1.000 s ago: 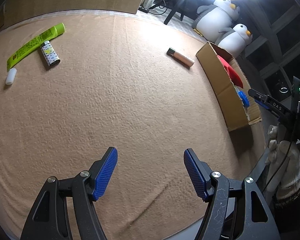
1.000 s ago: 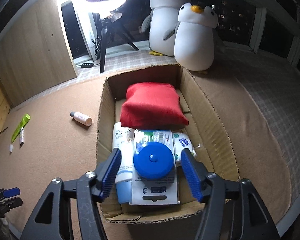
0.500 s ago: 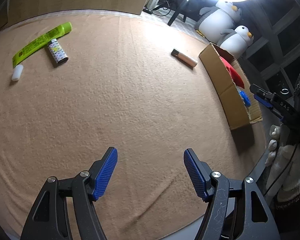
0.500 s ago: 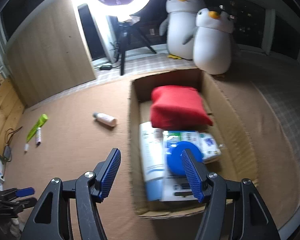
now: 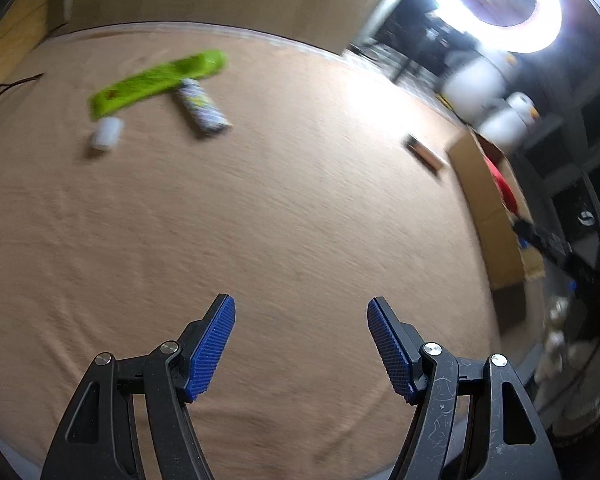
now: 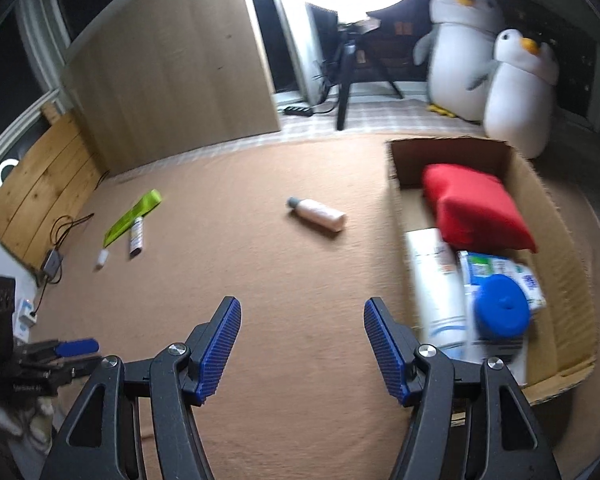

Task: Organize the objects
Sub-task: 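Move the left gripper to the white eraser block, then close the left gripper on the white eraser block and lift, then close the right gripper on the grey-capped white bottle while the left gripper holds the eraser, then carry the bottle and eraser over the box and open both grippers, then move both grippers to the patterned lighter beside the green tube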

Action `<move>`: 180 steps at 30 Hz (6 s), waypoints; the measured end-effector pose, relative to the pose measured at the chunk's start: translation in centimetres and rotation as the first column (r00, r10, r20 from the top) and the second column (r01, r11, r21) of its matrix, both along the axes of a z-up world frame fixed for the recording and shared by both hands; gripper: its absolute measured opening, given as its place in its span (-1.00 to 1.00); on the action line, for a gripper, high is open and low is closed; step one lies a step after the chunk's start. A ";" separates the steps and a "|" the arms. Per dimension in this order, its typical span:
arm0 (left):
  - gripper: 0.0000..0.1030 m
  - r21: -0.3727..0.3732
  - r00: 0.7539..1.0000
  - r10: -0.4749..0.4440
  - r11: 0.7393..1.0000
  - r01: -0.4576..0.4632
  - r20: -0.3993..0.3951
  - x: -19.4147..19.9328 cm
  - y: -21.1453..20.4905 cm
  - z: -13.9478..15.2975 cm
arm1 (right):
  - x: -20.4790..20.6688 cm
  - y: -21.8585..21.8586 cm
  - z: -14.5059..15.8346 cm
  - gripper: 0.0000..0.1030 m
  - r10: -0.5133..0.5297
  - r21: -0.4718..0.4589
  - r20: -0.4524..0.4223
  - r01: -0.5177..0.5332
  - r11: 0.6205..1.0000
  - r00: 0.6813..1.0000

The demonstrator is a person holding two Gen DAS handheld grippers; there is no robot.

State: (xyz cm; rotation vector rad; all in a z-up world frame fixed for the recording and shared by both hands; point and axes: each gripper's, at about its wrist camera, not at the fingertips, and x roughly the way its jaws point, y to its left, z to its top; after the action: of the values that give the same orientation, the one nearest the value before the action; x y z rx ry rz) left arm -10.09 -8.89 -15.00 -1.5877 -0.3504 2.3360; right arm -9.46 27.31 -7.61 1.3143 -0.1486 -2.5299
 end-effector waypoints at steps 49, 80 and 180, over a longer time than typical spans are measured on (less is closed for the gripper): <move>-0.63 -0.198 0.984 0.172 0.964 -0.177 -0.043 -12.8 -10.4 -4.0 | 1.2 -3.0 -2.7 0.17 0.001 -0.010 0.145 0.000 1.000 0.989; -0.82 0.021 0.997 -0.075 0.997 0.075 -0.007 -6.6 2.3 -2.5 | -6.4 -4.1 -2.1 0.17 0.049 0.031 0.095 -0.052 0.998 0.994; 0.46 -0.017 0.875 -0.428 0.900 0.435 -0.225 -6.5 34.3 8.3 | -1.0 17.7 3.7 0.17 -0.185 -0.017 0.009 0.185 0.983 0.983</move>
State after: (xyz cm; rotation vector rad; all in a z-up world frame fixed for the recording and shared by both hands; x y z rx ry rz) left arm -16.58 25.37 -6.72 -1.2137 0.0200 2.1095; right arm -10.42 45.05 -3.92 1.3612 -0.3082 -2.6692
